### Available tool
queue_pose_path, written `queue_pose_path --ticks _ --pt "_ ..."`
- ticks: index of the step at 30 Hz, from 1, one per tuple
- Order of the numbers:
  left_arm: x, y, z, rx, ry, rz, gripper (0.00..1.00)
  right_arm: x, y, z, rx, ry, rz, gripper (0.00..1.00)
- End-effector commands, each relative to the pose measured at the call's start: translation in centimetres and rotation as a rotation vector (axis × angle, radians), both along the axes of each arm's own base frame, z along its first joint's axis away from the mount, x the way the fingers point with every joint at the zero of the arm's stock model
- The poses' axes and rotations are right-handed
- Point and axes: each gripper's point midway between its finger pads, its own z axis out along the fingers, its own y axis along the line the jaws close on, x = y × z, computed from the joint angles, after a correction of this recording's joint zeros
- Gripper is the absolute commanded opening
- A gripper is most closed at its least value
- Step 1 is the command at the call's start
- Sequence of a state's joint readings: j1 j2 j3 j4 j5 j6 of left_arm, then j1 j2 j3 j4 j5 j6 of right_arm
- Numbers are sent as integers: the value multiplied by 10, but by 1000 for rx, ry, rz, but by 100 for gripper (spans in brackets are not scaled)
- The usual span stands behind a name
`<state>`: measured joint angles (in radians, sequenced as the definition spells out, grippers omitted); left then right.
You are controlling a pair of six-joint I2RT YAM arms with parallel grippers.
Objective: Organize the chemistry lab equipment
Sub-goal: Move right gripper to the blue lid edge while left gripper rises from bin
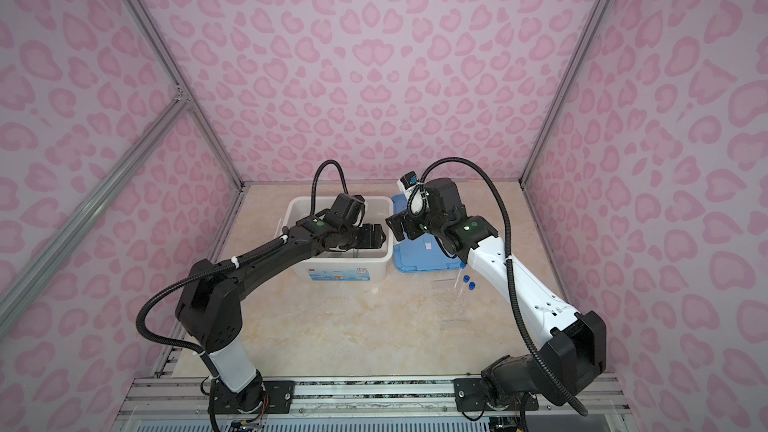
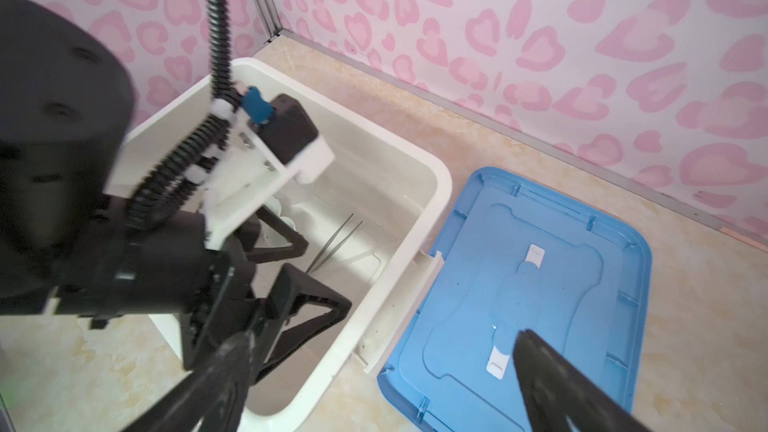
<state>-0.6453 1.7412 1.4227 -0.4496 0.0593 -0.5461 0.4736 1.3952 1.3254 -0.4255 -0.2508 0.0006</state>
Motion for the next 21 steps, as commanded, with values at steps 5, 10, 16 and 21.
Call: queue_pose_path --ticks 5,10,16,21 --pt "-19 18 76 -89 -113 23 98 26 -61 -11 3 61 -229 98" --pt "-44 15 122 -283 -150 -52 98 46 -122 -43 -14 142 -426 99" --pt "-65 44 149 -334 -234 19 98 62 -175 -101 -77 280 -560 90" --pt "-77 59 153 -329 -244 43 98 69 -202 -148 -170 423 -597 84"
